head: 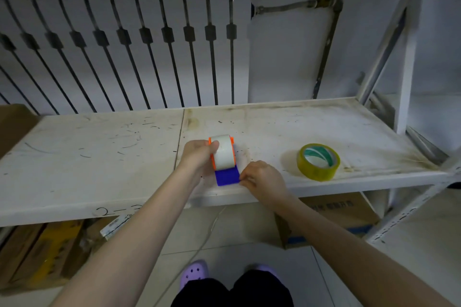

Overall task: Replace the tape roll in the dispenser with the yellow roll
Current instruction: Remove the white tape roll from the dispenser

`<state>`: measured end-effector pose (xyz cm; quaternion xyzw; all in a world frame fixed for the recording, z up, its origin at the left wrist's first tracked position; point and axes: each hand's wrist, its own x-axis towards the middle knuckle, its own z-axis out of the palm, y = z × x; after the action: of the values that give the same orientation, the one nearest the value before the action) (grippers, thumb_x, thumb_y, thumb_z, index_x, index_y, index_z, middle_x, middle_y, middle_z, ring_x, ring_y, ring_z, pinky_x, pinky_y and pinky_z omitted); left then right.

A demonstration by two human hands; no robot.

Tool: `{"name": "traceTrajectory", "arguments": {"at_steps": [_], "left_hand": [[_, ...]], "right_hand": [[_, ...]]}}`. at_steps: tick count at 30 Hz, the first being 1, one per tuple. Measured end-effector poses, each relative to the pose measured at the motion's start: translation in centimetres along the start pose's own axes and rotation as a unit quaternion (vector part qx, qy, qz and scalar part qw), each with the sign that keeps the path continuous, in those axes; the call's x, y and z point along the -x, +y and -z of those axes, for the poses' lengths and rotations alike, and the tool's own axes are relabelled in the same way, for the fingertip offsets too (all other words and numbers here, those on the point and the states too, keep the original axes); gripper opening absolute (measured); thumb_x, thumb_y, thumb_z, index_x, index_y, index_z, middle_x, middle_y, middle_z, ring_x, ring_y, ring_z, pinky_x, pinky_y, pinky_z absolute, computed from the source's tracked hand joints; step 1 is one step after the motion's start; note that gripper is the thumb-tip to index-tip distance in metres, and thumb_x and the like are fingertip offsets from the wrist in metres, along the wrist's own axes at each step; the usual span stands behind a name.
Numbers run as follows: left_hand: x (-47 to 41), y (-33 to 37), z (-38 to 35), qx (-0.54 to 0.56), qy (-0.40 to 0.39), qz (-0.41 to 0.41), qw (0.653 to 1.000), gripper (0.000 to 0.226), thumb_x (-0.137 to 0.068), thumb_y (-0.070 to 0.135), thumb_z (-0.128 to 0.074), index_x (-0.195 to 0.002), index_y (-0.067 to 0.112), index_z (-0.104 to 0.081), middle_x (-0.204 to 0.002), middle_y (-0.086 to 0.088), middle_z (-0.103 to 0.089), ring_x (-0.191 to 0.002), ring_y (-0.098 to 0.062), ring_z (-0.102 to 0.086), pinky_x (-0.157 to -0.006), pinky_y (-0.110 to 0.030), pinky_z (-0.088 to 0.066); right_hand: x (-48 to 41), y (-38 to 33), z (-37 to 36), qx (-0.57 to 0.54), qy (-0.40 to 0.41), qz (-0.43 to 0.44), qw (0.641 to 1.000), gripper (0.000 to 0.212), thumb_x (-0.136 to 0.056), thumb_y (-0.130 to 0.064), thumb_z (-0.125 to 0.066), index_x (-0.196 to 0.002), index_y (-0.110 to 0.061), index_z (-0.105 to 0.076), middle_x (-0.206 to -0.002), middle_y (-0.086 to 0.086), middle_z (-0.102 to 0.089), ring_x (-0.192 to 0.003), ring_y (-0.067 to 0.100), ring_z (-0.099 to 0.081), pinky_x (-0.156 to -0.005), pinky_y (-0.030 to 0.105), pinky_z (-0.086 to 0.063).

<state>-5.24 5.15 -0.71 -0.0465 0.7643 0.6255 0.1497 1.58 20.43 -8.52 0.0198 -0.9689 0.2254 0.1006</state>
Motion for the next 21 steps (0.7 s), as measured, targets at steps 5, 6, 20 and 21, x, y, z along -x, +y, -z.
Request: {"name": "traceTrajectory", "arguments": {"at_steps": [5,6,20,21], "left_hand": [[0.6,1.9,1.3,0.032,-0.015,0.005,0.999,0.009,-0.088,0.019,-0.062,-0.091,0.011,-0.062,-0.099,-0.007,-0.061,-0.085,-0.019,-0.058,-0.084,-0.032,-0.035],[0.6,2.1,1.3,0.032,-0.021,0.001,0.999,0.007,-0.088,0.019,-0.062,-0.086,0.013,-0.061,-0.098,-0.007,-0.061,-0.079,-0.016,-0.058,-0.084,-0.032,-0.035],[5.1,1.4,0.5,0.02,-0.046,-0.047,0.998,0.02,-0.082,0.02,-0.07,-0.066,0.015,-0.059,-0.074,-0.002,-0.061,-0.073,-0.014,-0.054,-0.067,-0.026,-0.039],[5.4,1.4,0.4,0.022,-0.048,-0.046,0.998,0.021,-0.081,0.019,-0.071,-0.065,0.015,-0.058,-0.072,-0.001,-0.061,-0.072,-0.013,-0.054,-0.067,-0.025,-0.038]], "right_hand": [[1.3,0.1,1.3,0.001,0.017,0.04,0.999,0.026,-0.088,-0.03,-0.061,-0.107,-0.013,-0.068,-0.113,0.006,-0.068,-0.111,0.015,-0.057,-0.087,0.026,-0.048],[1.5,0.0,1.4,0.008,0.023,0.055,0.998,0.026,-0.088,-0.029,-0.061,-0.106,-0.013,-0.069,-0.111,0.006,-0.069,-0.109,0.016,-0.059,-0.086,0.028,-0.05],[2.7,-5.2,5.4,-0.236,0.112,-0.066,0.963,0.018,-0.088,-0.034,-0.06,-0.096,-0.018,-0.058,-0.091,-0.005,-0.063,-0.085,0.011,-0.06,-0.067,0.016,-0.05],[2.7,-5.4,5.5,-0.229,0.113,-0.068,0.964,0.019,-0.085,-0.035,-0.063,-0.092,-0.019,-0.058,-0.087,-0.004,-0.063,-0.082,0.013,-0.061,-0.067,0.019,-0.052]]}}
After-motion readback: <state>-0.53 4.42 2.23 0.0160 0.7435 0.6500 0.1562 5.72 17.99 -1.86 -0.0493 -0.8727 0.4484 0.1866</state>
